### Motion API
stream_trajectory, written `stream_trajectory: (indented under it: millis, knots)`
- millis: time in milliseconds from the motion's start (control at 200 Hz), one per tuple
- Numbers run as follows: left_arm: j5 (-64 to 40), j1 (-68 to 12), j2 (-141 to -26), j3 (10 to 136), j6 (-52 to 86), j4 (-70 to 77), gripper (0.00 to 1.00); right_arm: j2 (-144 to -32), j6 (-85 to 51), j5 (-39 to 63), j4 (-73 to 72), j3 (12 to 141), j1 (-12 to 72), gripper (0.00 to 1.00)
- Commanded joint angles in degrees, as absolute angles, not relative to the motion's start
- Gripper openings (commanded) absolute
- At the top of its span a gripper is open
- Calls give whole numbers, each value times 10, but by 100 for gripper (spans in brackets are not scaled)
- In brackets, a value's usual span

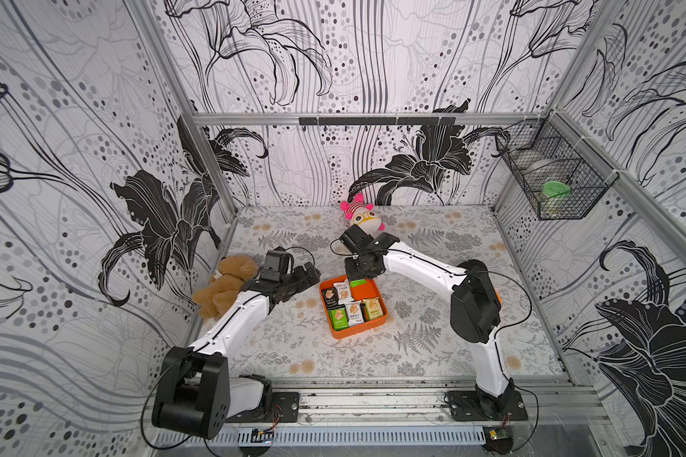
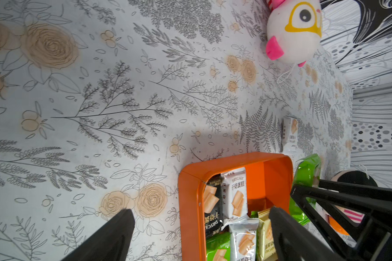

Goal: Take the cookies out of the storage box
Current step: Pick up the cookie from the storage box, then place the cookie at the center of the board.

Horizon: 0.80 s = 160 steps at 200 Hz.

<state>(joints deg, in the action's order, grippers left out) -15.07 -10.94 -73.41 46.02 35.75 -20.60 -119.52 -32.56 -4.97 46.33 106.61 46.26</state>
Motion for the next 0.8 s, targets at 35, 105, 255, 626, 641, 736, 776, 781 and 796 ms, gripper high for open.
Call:
stream_trajectory:
  millis: [35,105,255,626,641,736,776,781,796]
  knots:
    - [-155,-129,-764,498,352,-192,97,-1152,-332,-63,456,1044,453,47]
    - [-152,-138,-782,511,360,-187,97,-1144,-322,-60,457,1033,433,46]
    - [-140,-161,-812,532,383,-175,97,-1137,-286,-30,445,1007,373,46]
    - [-97,-185,-848,559,416,-169,97,-1190,-181,-12,441,1022,238,47]
    - [-96,-187,-849,559,418,-169,97,-1194,-177,-11,443,1024,234,47]
    - [-90,-190,-866,575,421,-171,97,-1222,-147,-3,447,1041,216,47]
    - [-89,-191,-870,580,424,-171,97,-1232,-135,-4,447,1048,213,48]
    - [-88,-191,-871,580,424,-171,97,-1234,-134,-4,447,1049,213,48]
    - [-88,-192,-873,581,425,-170,97,-1237,-130,-5,447,1051,212,48]
